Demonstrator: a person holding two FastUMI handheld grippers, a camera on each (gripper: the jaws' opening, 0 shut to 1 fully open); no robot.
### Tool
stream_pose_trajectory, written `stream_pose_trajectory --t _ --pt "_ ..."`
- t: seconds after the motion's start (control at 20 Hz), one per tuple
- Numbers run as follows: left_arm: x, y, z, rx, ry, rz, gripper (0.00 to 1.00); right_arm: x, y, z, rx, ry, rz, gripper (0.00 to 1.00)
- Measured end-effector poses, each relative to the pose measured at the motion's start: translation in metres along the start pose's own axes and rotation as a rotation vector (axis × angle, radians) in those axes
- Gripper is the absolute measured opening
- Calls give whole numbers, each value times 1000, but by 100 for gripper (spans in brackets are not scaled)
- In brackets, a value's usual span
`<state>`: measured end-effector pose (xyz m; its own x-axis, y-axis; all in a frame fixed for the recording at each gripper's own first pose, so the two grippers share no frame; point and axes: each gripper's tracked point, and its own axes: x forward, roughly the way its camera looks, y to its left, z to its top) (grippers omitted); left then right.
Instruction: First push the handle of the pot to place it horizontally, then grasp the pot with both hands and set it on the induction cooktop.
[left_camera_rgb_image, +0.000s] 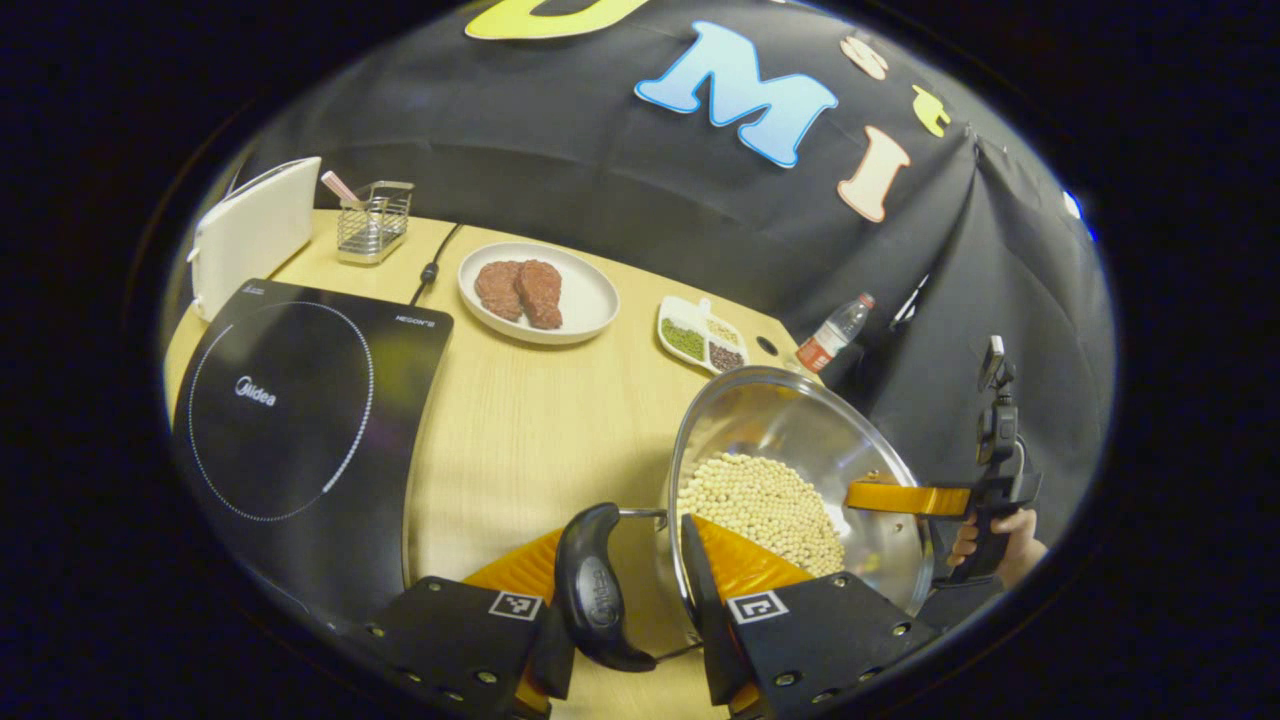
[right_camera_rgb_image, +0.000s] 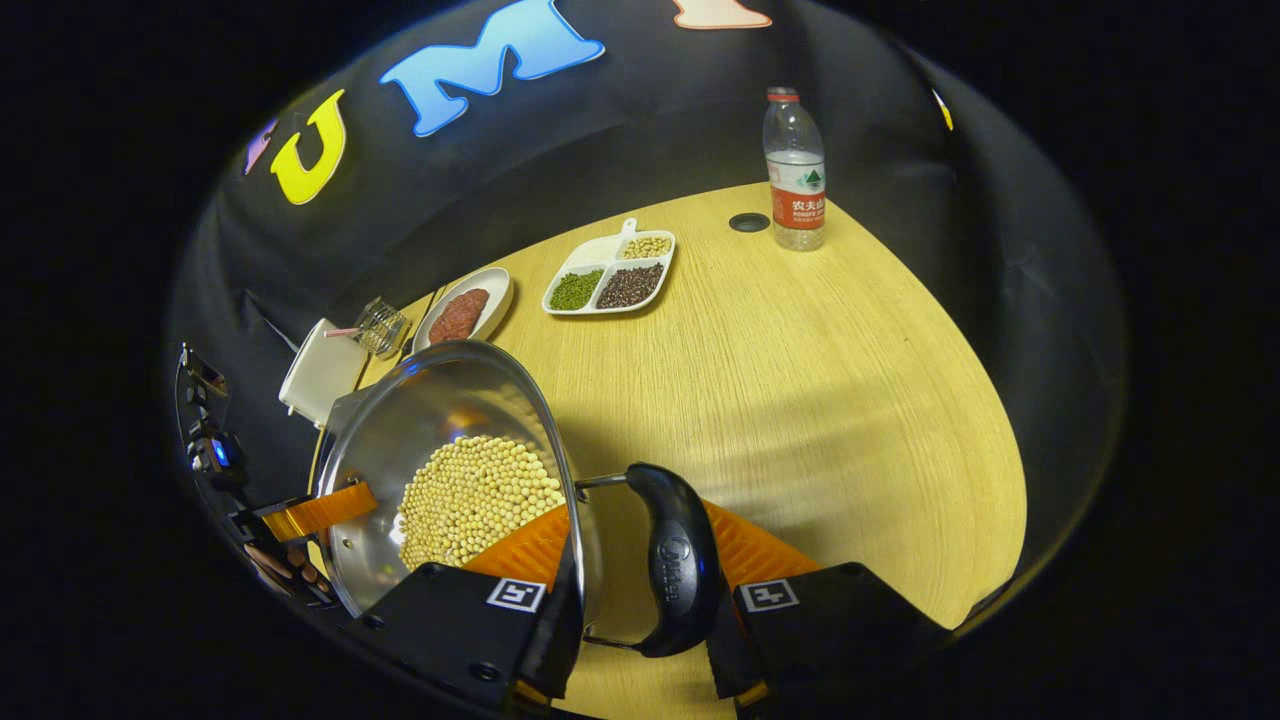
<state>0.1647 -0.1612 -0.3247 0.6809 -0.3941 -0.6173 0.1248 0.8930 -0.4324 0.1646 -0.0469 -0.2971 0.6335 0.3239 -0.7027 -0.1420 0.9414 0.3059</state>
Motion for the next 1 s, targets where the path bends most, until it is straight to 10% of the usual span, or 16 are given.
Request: stream_pose_trajectory --t 0.5,1.0 --pt "-100 -7 16 32 -29 -14 55 -77 54 -19 2 -42 -3 53" --pt "-171 77 37 0 -46 7 52 -78 157 -26 -43 -62 18 56"
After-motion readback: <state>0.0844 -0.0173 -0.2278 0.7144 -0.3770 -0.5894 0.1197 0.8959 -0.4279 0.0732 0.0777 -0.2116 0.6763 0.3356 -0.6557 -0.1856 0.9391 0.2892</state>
